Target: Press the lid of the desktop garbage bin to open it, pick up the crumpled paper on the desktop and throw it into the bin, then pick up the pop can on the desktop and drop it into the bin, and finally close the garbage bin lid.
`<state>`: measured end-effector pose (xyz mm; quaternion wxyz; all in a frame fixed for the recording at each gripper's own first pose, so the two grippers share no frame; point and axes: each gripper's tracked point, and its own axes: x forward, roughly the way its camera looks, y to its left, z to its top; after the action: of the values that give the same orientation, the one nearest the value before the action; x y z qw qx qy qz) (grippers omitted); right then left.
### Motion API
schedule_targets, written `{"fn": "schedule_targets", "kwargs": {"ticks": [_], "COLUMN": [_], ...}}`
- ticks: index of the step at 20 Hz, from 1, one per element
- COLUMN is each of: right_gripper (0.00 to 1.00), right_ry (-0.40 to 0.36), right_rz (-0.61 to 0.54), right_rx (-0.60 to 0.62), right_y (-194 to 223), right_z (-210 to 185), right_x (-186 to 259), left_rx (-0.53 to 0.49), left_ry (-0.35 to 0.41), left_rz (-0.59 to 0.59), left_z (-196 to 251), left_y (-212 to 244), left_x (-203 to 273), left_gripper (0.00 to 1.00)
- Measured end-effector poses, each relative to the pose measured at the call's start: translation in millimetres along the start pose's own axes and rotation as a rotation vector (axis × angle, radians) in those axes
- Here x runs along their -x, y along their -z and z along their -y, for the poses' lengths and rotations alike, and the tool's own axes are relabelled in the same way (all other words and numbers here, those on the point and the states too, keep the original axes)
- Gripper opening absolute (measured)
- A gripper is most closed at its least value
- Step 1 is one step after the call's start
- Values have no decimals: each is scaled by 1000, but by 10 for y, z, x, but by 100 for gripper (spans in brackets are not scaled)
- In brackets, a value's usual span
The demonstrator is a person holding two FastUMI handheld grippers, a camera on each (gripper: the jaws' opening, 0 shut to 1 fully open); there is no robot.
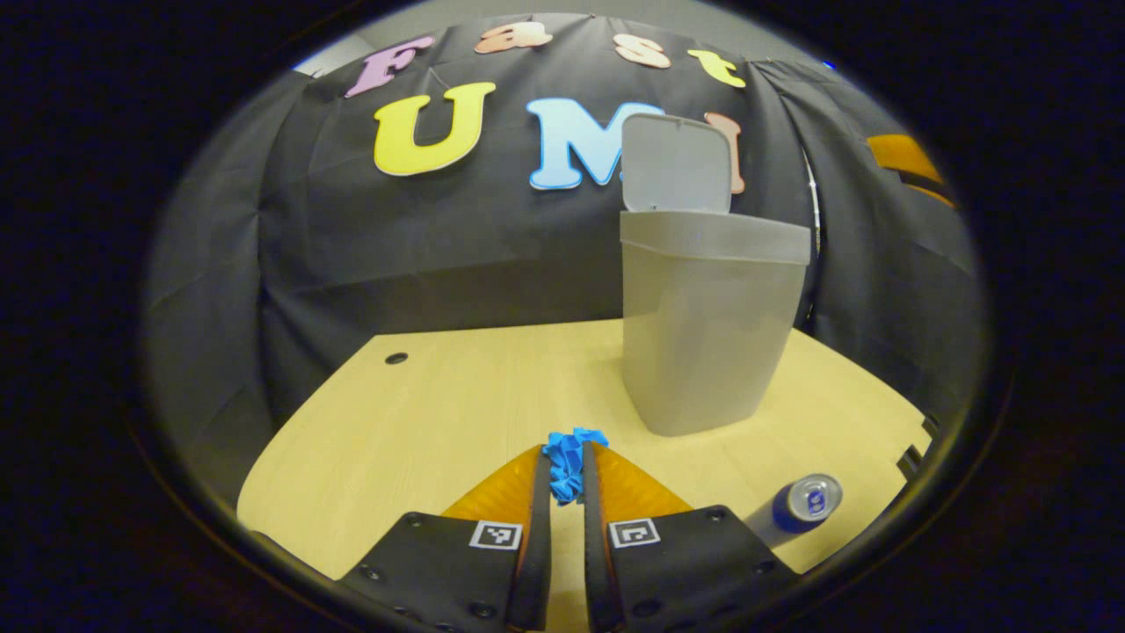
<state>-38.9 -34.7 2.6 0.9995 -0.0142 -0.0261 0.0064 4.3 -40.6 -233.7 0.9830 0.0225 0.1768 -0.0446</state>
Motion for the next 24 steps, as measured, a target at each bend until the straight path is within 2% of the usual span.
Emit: {"fn": "schedule_targets", "kwargs": {"ticks": [3,9,17,21,24], "right_gripper": [93,93,93,93,93], "right_ry": [-4,-1,45,72,92], "right_rz": [-5,-21,-56,-69,-77], "right_rx": [-1,-8,-42,-43,-40], "right_y": [40,136,276,327,356], "right_z": [17,59,233,299,351], "right_x": [-25,-110,-161,-145,-126], "left_rx": [-16,19,91,66,29], "left_ry": [21,74,142,154,176], "left_rz": [58,156,281,315,300], "left_z": [146,476,750,911,1084], "left_y": [-416,-1165,-2090,-2344,-2349], "left_x": [-94,-270,-544,-781,-1025], "left_gripper": [22,24,24,24,24]}}
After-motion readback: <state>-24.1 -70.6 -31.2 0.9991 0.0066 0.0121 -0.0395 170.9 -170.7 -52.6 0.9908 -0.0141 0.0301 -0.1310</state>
